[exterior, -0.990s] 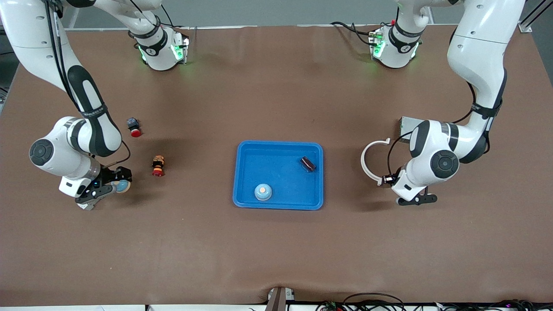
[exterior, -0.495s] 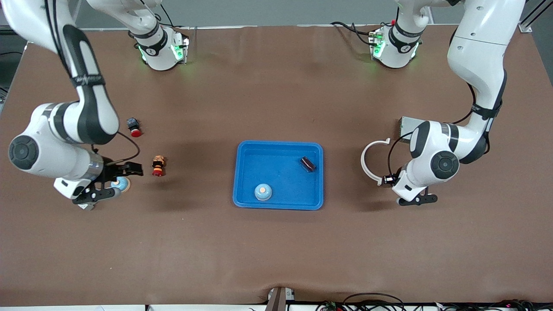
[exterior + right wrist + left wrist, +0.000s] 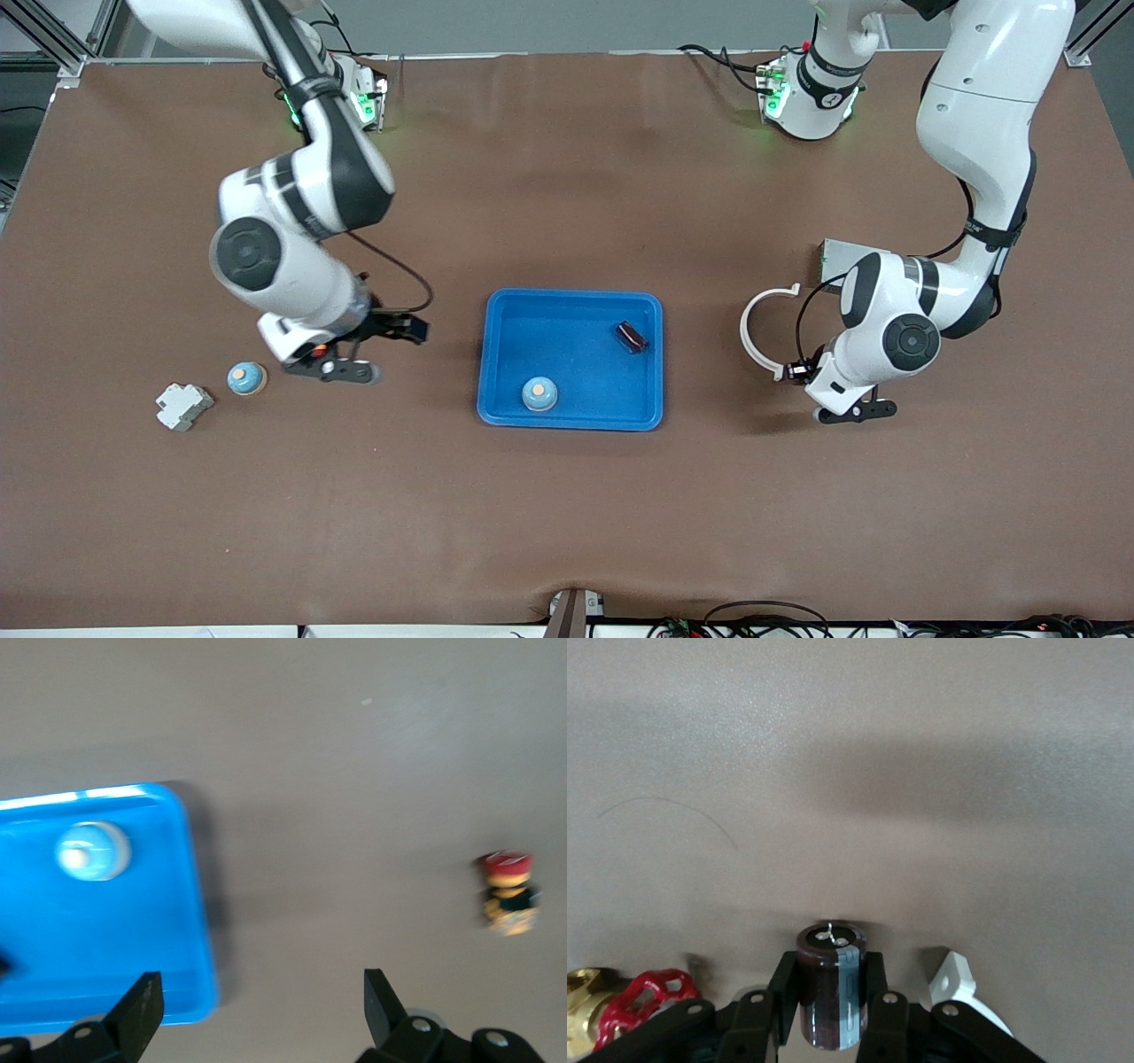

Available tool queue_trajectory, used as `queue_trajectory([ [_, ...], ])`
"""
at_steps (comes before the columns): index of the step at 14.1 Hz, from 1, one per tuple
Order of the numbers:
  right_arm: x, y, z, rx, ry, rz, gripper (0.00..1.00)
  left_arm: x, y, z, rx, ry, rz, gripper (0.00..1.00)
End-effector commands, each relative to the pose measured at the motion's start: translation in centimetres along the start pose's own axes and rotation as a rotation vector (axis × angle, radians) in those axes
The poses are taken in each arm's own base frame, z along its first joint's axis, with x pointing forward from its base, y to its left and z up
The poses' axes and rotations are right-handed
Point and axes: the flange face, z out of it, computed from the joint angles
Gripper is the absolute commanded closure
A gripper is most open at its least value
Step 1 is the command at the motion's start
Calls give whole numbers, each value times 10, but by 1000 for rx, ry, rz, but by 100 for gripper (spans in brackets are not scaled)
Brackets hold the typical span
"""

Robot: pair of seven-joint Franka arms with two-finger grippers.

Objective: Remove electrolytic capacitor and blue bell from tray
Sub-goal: 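Place the capacitor with the left gripper while the right gripper grasps the bell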

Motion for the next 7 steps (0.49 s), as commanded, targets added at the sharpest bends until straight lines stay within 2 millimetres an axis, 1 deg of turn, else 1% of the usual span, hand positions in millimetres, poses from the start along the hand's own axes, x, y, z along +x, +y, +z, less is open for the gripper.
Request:
queue_trajectory([
  [1,-9,-61,24,-21,11,89,0,4,-2,-1,13,16,-7,81],
  [3,-11,-102,42,-10,37,139,0,6,-4,-3,11,20,-11,57],
  [4,-14,-126,52,-5,50,158,0,6,-4,-3,10,19,-14,33],
  [5,-10,-139,57,4,62,172,0,6,-5,-3,11,18,-14,0],
  [7,-9,-153,73,18,76,194,0,5,-1,-5,9,21,-32,0],
])
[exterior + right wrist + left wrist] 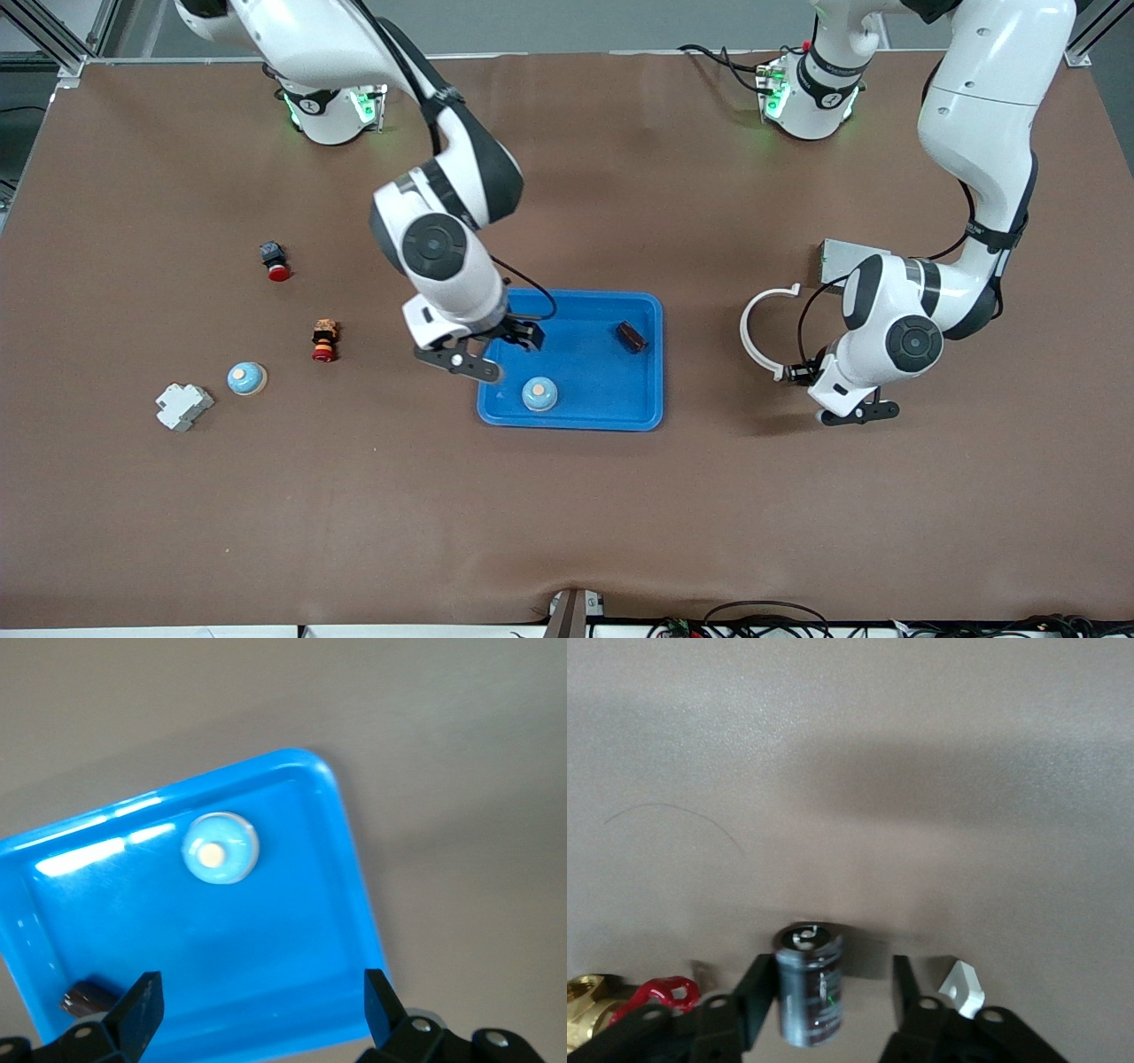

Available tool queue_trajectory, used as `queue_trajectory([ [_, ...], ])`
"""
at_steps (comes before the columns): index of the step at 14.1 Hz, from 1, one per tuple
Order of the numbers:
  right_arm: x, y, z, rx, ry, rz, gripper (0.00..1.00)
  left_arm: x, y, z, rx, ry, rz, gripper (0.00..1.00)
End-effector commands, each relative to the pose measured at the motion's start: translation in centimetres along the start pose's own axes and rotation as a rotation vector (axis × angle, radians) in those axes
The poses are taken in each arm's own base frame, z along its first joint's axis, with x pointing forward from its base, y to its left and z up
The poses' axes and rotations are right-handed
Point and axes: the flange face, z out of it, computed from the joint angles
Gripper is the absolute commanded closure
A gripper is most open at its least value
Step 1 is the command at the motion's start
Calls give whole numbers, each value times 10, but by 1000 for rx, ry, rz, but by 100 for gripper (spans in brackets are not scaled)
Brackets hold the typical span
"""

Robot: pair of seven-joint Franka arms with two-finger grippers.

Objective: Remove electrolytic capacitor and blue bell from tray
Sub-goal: 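Place the capacitor with the left gripper while the right gripper grasps the bell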

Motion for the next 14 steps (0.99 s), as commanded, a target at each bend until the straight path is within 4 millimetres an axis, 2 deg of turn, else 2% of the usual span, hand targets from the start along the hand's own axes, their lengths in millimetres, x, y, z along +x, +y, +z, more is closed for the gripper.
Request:
queue_trajectory([
  [1,10,-23,17,25,41,52,0,2,4,-5,12,17,-49,0],
  [3,5,-37,42,29,53,60,0,1,8,-8,13,19,-63,0],
  [5,11,-44,61,25,62,75,0,5,10,-17,9,33,-74,0],
  [9,18,-47,101,30,88,71,0,7,19,-32,-1,48,-138,0],
  [12,23,-43,118,12,107,58,0,4,33,-48,-33,59,-241,0],
  [14,25,-40,124,7,114,55,0,1,54,-62,-58,58,-376,0],
])
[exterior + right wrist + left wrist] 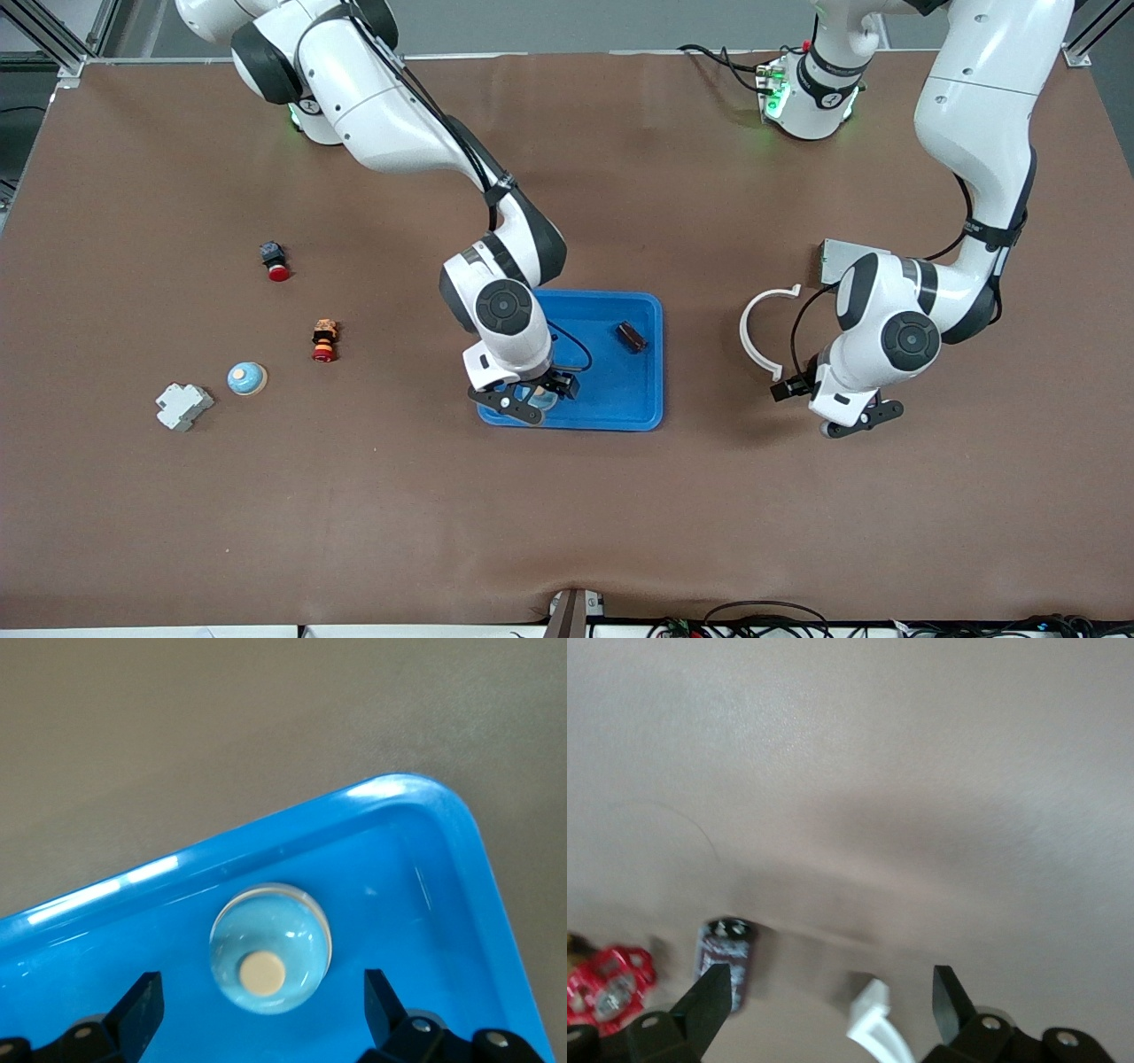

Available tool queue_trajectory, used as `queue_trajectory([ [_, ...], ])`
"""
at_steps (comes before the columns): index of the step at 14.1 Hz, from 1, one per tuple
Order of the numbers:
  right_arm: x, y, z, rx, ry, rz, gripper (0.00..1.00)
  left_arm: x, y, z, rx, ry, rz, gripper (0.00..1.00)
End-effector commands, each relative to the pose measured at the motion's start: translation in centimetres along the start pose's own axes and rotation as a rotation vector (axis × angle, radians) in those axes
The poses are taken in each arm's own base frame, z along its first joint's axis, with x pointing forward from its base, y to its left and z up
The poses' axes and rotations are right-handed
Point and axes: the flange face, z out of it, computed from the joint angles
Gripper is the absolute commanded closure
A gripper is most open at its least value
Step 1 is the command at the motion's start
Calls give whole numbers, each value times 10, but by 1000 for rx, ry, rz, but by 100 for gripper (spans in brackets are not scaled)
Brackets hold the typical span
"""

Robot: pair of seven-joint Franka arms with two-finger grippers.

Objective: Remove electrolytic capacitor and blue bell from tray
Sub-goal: 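Place the capacitor with the left gripper while the right gripper grasps the bell, then grasp the capacitor with the left gripper while the right gripper carries the bell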

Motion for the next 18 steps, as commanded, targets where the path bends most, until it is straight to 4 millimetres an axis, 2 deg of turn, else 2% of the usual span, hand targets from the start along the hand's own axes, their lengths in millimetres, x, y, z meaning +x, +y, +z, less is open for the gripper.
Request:
queue_trajectory([
  [1,5,-4,-1,1,28,4,0,-11,27,-32,-11,-6,-156,0],
  [5,11,-1,3,5,35,8,0,-30,84,-69,-59,-1,-327,0],
  [8,11,0,17,7,40,8,0,-53,127,-71,-77,0,-428,0],
  [11,10,1,23,3,38,10,0,-70,157,-58,-79,-13,-514,0],
  [12,8,0,22,5,38,13,4,-77,166,-51,-73,-16,-517,0],
  [13,7,-1,22,7,38,13,15,-83,172,-46,-73,-18,-522,0],
  [15,5,-3,21,8,37,11,52,-88,177,-37,-70,-21,-525,0],
  [17,2,-5,18,8,30,27,97,-99,186,-31,-66,-24,-524,0],
  [18,0,-7,13,13,29,44,100,-100,189,-33,-74,-22,-538,0],
])
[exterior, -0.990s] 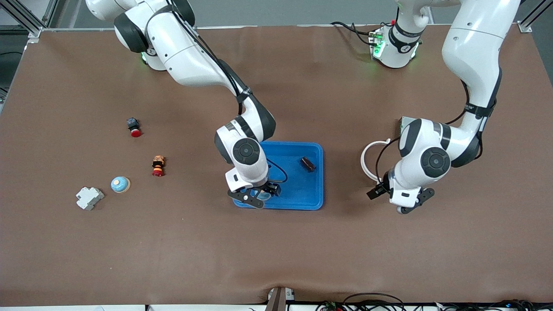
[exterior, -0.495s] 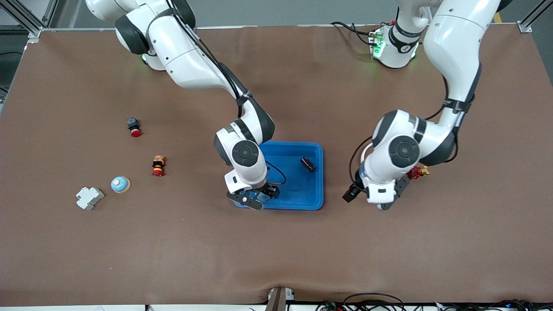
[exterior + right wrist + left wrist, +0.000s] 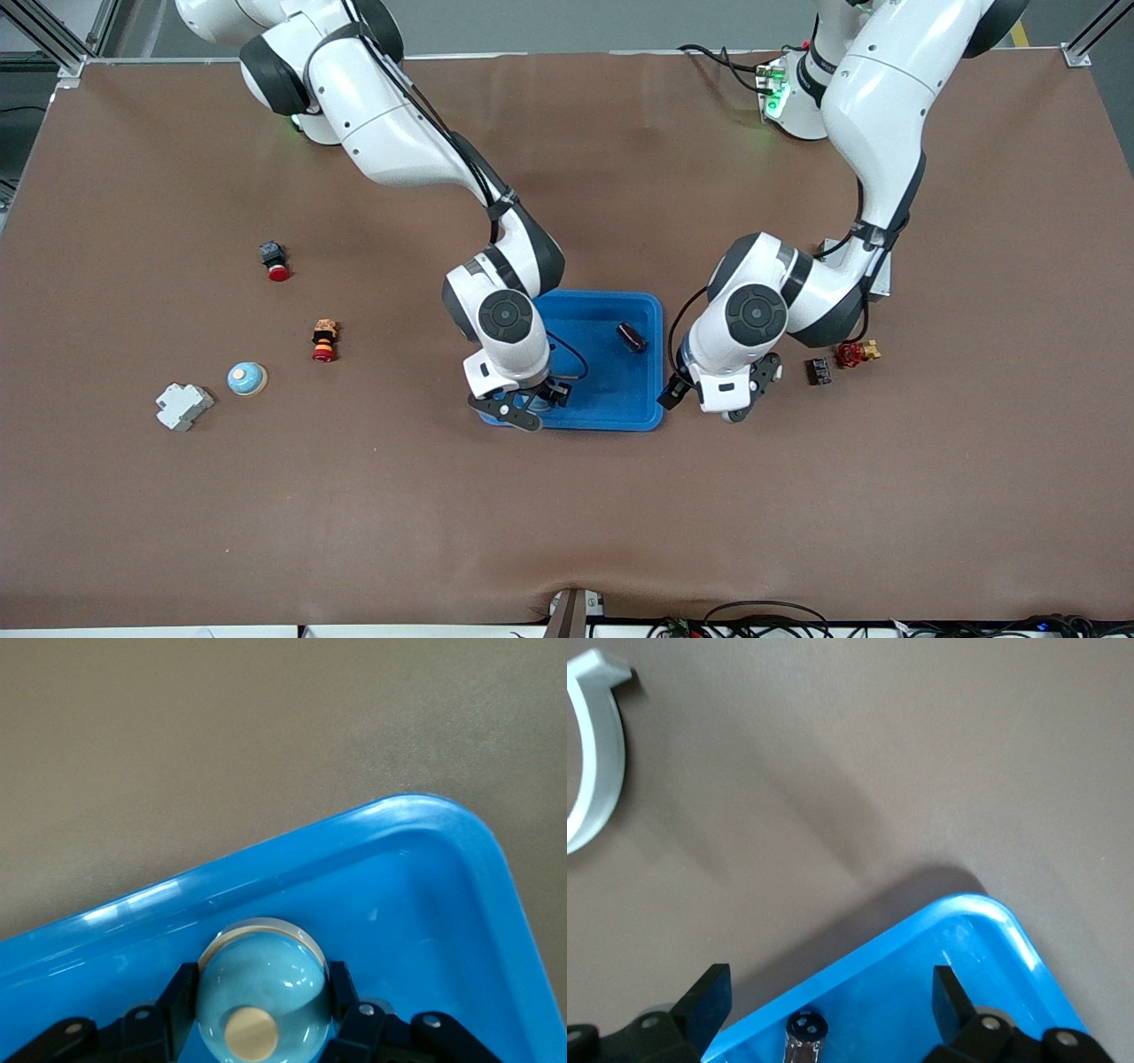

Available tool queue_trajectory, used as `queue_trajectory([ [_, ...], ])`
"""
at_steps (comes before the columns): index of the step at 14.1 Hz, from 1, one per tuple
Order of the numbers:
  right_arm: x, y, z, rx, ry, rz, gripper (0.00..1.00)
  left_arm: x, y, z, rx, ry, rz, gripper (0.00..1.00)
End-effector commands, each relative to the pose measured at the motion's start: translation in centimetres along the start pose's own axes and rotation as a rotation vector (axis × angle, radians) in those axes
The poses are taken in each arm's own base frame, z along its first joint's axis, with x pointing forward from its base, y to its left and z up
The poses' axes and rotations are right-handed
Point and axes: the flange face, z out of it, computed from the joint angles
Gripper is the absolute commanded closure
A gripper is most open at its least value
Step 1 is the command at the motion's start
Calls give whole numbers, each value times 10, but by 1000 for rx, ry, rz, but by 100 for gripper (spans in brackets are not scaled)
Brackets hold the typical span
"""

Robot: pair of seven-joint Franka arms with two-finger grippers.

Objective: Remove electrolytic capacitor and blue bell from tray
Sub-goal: 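Grasp the capacitor with the left gripper while the right gripper carries the bell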

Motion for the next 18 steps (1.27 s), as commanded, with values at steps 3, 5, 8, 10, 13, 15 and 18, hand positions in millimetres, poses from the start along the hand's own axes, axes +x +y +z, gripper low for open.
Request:
queue_trajectory([
  [3,-9,-12,-30,3,-21,31,100,-30,13,0,-13,15,-68,0],
  [5,-10,-16,-62,8,-56,31,100,-45,14,2,-12,17,-92,0],
  [8,24,5,-104,21,-116,-17,100,-68,15,6,-4,18,-95,0],
  [10,74,41,-129,61,-174,-69,100,-80,16,9,-2,17,-108,0],
  [13,138,101,-145,73,-196,-216,100,-96,15,24,18,21,-97,0],
  [15,183,149,-143,72,-191,-317,100,-100,13,35,34,20,-100,0],
  [18,238,218,-143,82,-161,-456,100,-104,10,50,55,20,-91,0],
])
